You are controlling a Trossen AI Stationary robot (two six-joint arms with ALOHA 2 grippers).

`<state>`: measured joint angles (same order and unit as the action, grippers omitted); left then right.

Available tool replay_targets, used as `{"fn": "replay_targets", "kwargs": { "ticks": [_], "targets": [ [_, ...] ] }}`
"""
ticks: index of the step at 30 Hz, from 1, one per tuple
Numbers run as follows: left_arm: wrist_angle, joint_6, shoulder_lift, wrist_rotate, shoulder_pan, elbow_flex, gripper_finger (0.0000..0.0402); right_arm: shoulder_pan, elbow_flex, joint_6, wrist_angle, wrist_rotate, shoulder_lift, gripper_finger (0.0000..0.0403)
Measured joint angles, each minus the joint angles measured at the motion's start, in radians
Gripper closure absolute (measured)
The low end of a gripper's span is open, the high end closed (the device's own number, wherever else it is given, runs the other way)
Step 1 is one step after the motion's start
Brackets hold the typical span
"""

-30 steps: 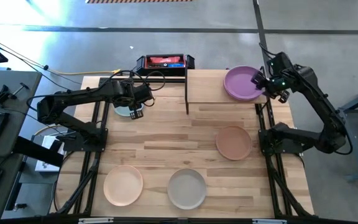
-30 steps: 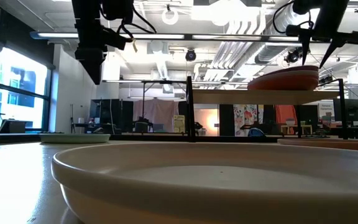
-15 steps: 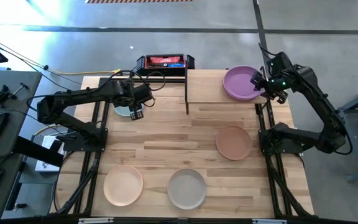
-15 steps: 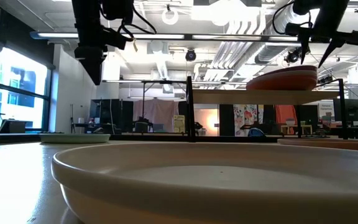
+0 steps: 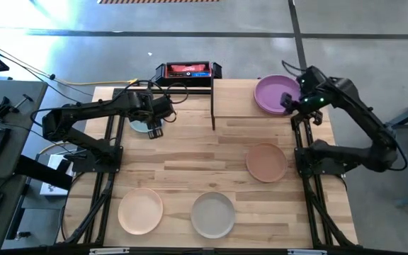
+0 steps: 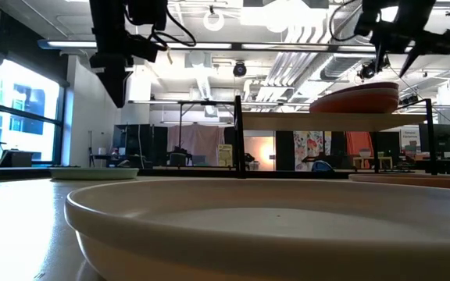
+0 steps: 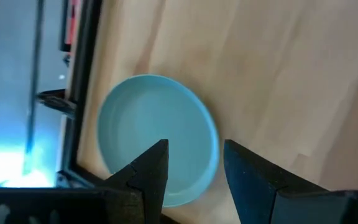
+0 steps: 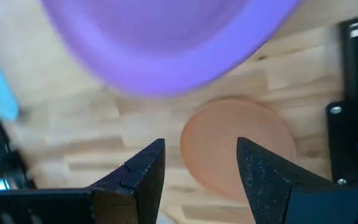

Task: Place and stack plates onto a shelf
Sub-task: Put the blue plate on the shelf

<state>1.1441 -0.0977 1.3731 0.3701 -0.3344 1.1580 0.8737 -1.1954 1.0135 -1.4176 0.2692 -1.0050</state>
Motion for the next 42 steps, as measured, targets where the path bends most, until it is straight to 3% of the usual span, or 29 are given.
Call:
{"fn": "replay_targets", "kwargs": {
  "ticks": [8, 18, 28, 42],
  "targets": [
    [-0.01, 0.022, 0.0, -0.075, 0.0, -0.089, 0.0257, -0.281, 0.0, 0.074, 0.116, 0.006, -0.001, 0.0226],
    [-0.095, 0.094, 0.003, -0.081, -0.002, -0.199, 0.0257, -0.543, 0.0, 0.1, 0.393, -0.106, -0.003, 0.0226],
    [-0.124, 0.241, 0.004, -0.159, -0.078, -0.203, 0.0257, -0.694, -0.001, -0.106, 0.531, -0.168, -0.032, 0.0226],
    [-0.218, 0.228, 0.094, -0.18, -0.147, -0.279, 0.0257, -0.74, -0.001, -0.142, 0.526, -0.16, -0.11, 0.0226]
  ]
}}
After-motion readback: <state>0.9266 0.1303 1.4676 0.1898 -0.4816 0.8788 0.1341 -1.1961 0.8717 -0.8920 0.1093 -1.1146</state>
